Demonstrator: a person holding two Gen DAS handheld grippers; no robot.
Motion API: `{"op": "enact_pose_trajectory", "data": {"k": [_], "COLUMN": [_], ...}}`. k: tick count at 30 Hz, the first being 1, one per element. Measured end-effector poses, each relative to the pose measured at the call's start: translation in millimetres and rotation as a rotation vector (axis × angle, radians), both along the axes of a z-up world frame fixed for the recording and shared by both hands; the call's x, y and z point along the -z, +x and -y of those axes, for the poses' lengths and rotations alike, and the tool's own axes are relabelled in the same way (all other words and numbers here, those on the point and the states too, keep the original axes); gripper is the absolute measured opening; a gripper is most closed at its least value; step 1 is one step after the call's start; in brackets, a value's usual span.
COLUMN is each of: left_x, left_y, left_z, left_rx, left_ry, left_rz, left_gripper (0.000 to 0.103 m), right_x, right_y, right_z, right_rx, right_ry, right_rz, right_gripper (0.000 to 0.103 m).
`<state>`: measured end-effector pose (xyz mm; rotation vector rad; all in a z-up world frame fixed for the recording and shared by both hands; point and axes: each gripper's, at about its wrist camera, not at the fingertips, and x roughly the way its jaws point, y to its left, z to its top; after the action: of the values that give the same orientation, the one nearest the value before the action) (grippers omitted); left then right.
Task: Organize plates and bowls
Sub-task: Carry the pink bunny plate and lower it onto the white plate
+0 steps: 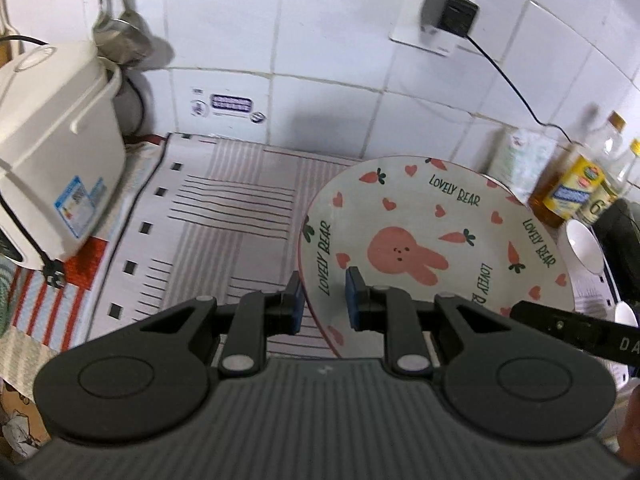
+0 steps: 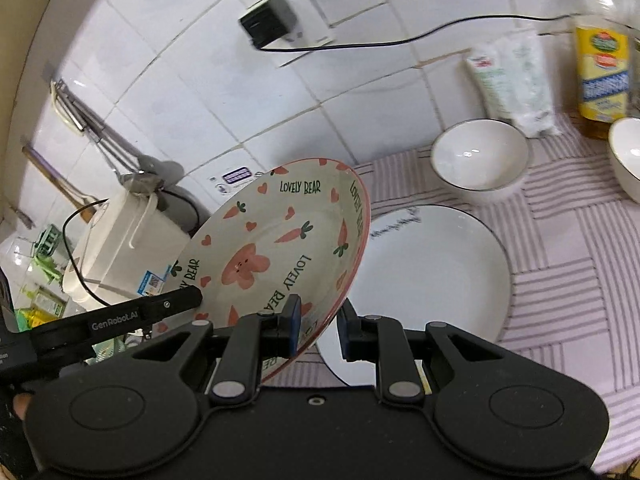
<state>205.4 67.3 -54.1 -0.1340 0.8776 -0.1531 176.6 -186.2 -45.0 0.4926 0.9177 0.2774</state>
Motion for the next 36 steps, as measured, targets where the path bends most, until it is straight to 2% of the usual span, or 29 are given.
{"op": "enact_pose_trajectory", "data": {"k": [4,10,17,29,32,36], "left_x": [12,33,51,70,70,73], "left_y": [-1,12,20,37,38,44], "left_z": [21,40,63,84,86,81], "left_rx": [0.044,0.066,0.090,0.141,0.145,0.135], "left_ry": [0.037,0.007,0.014,0.091,0.111,0.094], "left_rz": [0.005,-0.046,-0.095,-0.171,-0.177,-0.207], "left_gripper": [0.019,0.019,0.019,0.019,0.019,0.020], "right_x": [11,28,50,84,85,78], "right_y": [-5,-8,-10,-4,1,6], "right_z": [17,36,56,66,61,52], "right_rx": [0.041,0.081,0.123,0.144,0.138,0.128], "right_ry": [0.021,0.027,0.041,0.069,0.037,-0.039], "right_rz": [-0.034,-0.049,-0.094,-0.182,-0.194,-0.186], "right_gripper": [0.024,0.024,0.024,0.024,0.024,0.024]}}
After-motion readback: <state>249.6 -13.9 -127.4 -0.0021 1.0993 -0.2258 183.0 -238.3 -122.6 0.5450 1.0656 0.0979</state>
